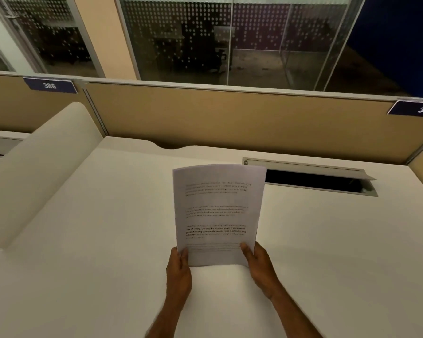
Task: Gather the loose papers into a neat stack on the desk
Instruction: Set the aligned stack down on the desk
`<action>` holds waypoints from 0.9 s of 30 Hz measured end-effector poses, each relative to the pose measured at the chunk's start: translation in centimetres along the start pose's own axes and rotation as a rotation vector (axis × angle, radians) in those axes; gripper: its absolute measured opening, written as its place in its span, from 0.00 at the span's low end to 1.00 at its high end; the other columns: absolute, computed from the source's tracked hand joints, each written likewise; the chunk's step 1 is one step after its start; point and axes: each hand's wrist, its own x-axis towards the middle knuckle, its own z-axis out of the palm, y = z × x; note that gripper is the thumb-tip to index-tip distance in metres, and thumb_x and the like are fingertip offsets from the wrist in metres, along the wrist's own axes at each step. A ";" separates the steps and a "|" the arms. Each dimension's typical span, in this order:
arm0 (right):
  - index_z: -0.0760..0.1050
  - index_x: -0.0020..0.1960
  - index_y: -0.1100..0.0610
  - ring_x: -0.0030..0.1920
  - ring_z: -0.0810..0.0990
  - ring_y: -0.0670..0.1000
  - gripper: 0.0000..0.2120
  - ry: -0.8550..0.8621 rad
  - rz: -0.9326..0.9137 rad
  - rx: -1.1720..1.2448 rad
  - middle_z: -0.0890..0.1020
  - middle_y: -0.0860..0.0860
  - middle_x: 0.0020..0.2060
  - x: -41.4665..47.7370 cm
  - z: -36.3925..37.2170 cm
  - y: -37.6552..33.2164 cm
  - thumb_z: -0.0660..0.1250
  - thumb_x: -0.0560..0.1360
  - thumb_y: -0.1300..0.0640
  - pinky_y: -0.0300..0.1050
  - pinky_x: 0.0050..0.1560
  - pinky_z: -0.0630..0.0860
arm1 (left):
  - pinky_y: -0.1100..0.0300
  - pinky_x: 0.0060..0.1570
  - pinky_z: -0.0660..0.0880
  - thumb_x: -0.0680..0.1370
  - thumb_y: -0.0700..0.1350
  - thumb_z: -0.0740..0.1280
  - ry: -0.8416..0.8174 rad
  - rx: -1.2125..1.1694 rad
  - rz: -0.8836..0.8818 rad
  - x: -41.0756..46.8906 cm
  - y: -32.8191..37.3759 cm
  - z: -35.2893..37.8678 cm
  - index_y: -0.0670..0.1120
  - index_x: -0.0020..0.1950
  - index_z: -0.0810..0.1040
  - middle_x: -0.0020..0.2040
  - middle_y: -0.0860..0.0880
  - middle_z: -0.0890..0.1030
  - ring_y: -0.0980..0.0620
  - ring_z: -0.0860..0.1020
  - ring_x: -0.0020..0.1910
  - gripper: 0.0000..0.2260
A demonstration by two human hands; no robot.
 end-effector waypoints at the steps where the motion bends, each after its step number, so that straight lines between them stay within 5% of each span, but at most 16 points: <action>1: 0.74 0.64 0.50 0.59 0.81 0.48 0.12 0.024 0.009 0.000 0.83 0.49 0.59 0.5 0.2 -0.1 0.60 0.82 0.53 0.37 0.58 0.78 | 0.64 0.44 0.74 0.85 0.46 0.55 0.001 0.019 -0.001 0.7 0.3 0.0 0.42 0.56 0.74 0.50 0.50 0.81 0.50 0.79 0.50 0.11; 4: 0.74 0.64 0.51 0.55 0.81 0.45 0.12 0.090 0.012 -0.045 0.82 0.50 0.58 3.0 0.9 -1.7 0.60 0.82 0.53 0.30 0.50 0.78 | 0.61 0.40 0.76 0.85 0.48 0.55 -0.013 0.089 -0.005 3.6 2.1 0.1 0.39 0.55 0.74 0.47 0.48 0.80 0.48 0.79 0.47 0.14; 8: 0.76 0.62 0.58 0.56 0.81 0.53 0.13 0.199 0.032 -0.129 0.82 0.54 0.58 8.0 1.5 -4.6 0.63 0.81 0.52 0.46 0.58 0.78 | 0.56 0.45 0.74 0.85 0.49 0.55 -0.053 0.234 -0.019 9.3 5.1 0.8 0.40 0.55 0.72 0.52 0.44 0.80 0.45 0.78 0.49 0.13; 12: 0.76 0.57 0.60 0.53 0.82 0.54 0.13 0.232 0.086 -0.160 0.83 0.55 0.55 13.2 1.8 -5.7 0.64 0.80 0.51 0.46 0.50 0.80 | 0.51 0.56 0.76 0.85 0.47 0.56 -0.090 0.377 -0.079 15.5 7.3 2.1 0.35 0.65 0.72 0.63 0.37 0.78 0.40 0.77 0.60 0.17; 19: 0.77 0.60 0.61 0.54 0.82 0.57 0.16 0.284 0.189 -0.197 0.83 0.58 0.57 19.7 2.8 -4.6 0.65 0.79 0.51 0.55 0.56 0.81 | 0.47 0.59 0.77 0.85 0.46 0.57 -0.133 0.455 -0.154 22.2 8.0 4.2 0.35 0.67 0.71 0.66 0.37 0.77 0.38 0.78 0.62 0.17; 27: 0.77 0.60 0.62 0.52 0.83 0.56 0.16 0.359 0.173 -0.267 0.83 0.57 0.57 21.6 3.4 -4.6 0.64 0.80 0.52 0.44 0.46 0.81 | 0.47 0.59 0.76 0.84 0.45 0.57 -0.117 0.472 -0.132 24.3 7.3 4.9 0.36 0.68 0.68 0.67 0.36 0.77 0.37 0.78 0.63 0.16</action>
